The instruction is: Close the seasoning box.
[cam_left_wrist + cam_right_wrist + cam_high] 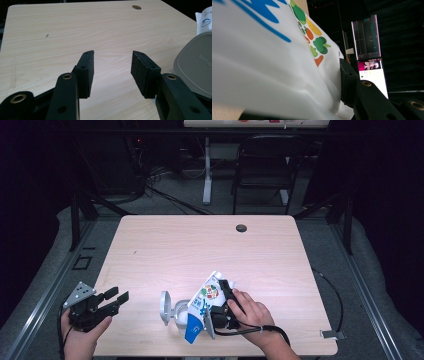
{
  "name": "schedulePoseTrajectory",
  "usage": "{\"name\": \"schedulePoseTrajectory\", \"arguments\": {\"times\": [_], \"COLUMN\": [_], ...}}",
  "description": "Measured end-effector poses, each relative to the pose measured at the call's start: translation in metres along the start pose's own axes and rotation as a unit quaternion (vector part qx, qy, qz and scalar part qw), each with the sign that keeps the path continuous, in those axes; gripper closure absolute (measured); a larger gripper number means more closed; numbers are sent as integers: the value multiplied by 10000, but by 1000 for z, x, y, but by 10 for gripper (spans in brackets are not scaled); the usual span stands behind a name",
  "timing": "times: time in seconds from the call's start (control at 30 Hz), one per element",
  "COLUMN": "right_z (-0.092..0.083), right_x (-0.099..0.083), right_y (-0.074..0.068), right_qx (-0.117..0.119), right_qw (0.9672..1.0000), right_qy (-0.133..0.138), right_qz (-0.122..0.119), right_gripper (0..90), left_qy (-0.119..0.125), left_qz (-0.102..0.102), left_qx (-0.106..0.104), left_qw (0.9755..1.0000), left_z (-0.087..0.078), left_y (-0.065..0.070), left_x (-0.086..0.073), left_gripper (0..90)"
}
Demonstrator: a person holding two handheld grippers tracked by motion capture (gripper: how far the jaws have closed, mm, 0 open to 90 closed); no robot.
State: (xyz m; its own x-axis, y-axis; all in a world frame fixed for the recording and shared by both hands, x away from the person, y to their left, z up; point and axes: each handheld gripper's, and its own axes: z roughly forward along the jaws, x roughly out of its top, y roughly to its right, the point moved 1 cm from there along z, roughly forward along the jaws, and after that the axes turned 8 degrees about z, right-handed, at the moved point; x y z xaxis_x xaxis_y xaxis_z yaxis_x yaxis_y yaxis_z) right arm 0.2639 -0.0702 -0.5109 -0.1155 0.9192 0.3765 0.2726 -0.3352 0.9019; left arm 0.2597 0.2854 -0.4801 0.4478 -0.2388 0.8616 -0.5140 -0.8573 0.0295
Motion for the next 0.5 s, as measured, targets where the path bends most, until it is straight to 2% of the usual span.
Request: {"name": "schedulePoseTrajectory", "arguments": {"times": [0.27, 0.3, 0.4, 0.5], "right_z": [-1, 0, -1, -1], "right_x": [-3, -4, -4, -4], "right_y": [0, -1, 0, -1], "right_qx": [108, 137, 170, 218], "right_qw": [9996, 9993, 9992, 9986], "right_qy": [-112, -47, -148, -126], "right_qz": [230, 334, 339, 462], "right_gripper": [732, 732, 733, 733], "left_qy": [-17, -28, -33, -5], "left_qz": [-8, -12, -8, -9], "left_qx": [0, -1, -3, -11], "left_qw": [10000, 10000, 10000, 10000], "left_z": [-1, -1, 0, 1], "left_y": [-1, -1, -1, 0], "left_x": [0, 0, -1, -1], "left_gripper": [539, 538, 539, 539]}}
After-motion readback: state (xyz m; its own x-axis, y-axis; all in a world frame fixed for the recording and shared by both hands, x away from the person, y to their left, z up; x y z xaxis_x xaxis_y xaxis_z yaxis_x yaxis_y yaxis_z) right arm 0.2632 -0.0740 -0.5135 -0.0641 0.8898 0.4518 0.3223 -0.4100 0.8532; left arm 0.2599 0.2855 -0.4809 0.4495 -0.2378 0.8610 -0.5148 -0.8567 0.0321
